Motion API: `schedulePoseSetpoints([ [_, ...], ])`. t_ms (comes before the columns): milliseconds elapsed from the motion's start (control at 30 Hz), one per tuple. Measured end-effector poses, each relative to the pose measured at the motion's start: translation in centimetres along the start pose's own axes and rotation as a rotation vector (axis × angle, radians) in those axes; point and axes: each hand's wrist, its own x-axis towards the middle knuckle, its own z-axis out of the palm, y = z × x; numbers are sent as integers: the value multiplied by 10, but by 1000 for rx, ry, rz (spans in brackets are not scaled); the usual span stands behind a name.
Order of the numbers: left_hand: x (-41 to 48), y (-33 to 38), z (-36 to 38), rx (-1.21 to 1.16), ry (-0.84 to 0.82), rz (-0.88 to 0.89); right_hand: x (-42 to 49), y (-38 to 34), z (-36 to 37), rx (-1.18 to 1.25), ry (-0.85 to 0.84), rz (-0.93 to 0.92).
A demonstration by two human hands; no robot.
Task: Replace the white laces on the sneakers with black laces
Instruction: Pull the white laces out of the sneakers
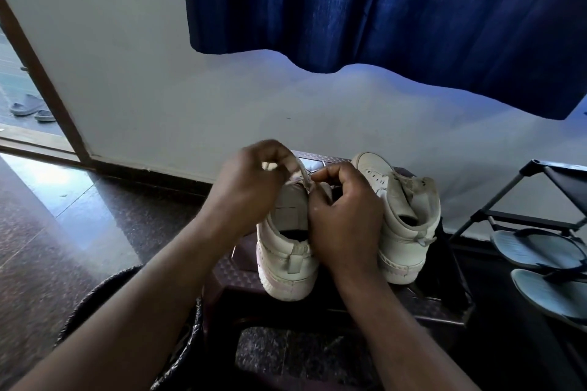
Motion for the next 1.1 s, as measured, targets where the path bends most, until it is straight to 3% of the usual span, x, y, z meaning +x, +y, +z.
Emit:
schedulePoseSetpoints([
  [67, 0, 6, -5, -464, 8, -114, 0, 0, 1, 6, 2, -3],
  [167, 4, 8, -15, -607, 128, -135, -1, -2, 0, 22, 1, 0],
  [233, 8, 3, -18, -357, 156, -74, -1, -2, 0, 29, -6, 4],
  [400, -1, 3, -4, 560, 30, 62, -1, -1, 1, 29, -8, 7],
  [500, 1, 4, -5, 645, 51, 71, -1, 0, 0, 33, -13, 5],
  [567, 2, -1, -3, 489, 36, 70, -1, 1, 0, 31, -9, 9],
  [700, 1, 0, -2, -429, 37, -151, -1, -1, 0, 23, 1, 2],
  [767, 6, -3, -9, -483, 134, -136, -1, -2, 0, 22, 0, -2],
  [833, 11, -8, -12, -310, 161, -36, -1, -2, 0, 20, -5, 2],
  [967, 3, -9, -4, 467, -11, 1, -1, 0, 0, 13, -1, 8],
  [1100, 4, -4, -4, 542, 28, 44, -1, -1, 0, 21, -4, 9],
])
